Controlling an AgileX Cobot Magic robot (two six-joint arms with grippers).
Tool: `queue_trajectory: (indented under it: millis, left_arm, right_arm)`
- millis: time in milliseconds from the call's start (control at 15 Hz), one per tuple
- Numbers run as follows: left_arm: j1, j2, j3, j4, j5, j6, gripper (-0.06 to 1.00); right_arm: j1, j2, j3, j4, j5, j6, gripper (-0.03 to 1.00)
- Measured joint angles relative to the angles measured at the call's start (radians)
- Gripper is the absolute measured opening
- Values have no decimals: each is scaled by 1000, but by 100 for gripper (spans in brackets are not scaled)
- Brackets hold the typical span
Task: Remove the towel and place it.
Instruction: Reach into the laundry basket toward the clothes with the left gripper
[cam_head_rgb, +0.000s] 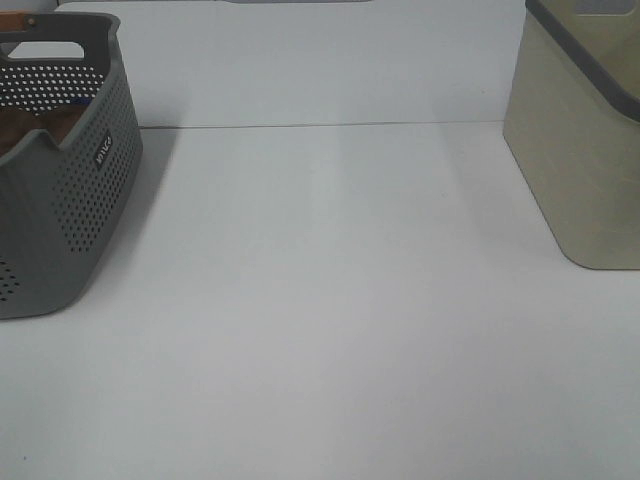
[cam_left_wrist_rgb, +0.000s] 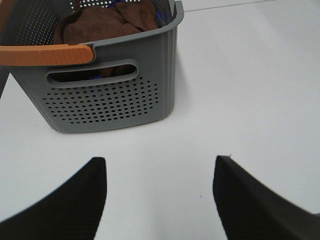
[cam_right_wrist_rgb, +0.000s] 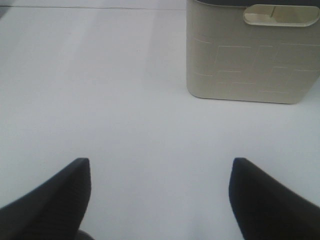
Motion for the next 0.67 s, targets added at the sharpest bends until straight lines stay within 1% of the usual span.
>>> queue_trajectory:
  millis: [667]
  left_arm:
    - [0,0,0,0,0,0,60]
  right_arm:
    - [0,0,0,0,0,0,73]
